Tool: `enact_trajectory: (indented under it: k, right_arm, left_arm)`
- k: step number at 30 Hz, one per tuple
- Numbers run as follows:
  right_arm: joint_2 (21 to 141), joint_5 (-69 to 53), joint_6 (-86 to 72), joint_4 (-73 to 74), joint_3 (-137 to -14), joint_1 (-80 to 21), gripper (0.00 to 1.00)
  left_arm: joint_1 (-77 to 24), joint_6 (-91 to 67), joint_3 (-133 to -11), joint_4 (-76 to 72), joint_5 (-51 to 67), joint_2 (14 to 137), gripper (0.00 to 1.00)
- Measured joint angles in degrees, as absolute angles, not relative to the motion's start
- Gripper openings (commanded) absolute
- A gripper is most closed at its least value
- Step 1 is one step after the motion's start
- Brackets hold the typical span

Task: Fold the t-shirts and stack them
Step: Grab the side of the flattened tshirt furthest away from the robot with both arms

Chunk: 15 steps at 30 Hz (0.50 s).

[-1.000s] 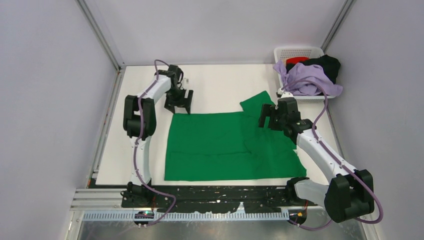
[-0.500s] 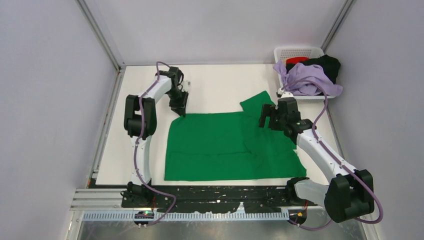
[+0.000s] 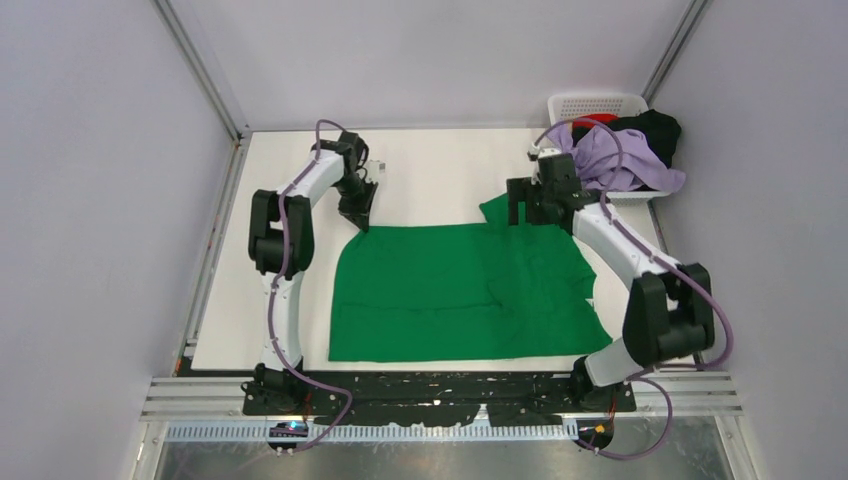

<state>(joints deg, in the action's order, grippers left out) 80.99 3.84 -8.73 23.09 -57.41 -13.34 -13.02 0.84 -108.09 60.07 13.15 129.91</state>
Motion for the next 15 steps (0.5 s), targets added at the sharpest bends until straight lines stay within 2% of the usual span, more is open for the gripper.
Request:
enact_trajectory:
  k: [8,15]
  right_arm:
    - [106.21,1.32,4.86,28.42,-86.26,-12.45,1.00]
    - [125.89,-2.35,5.82,34.98,-111.50,-8.95,0.94]
  left_arm:
    - [-13.26,3.70,-107.77,59.59,13.13,129.88,0.00]
    - [-13.26,3.95,-107.31,58.92,13.15,129.88,0.00]
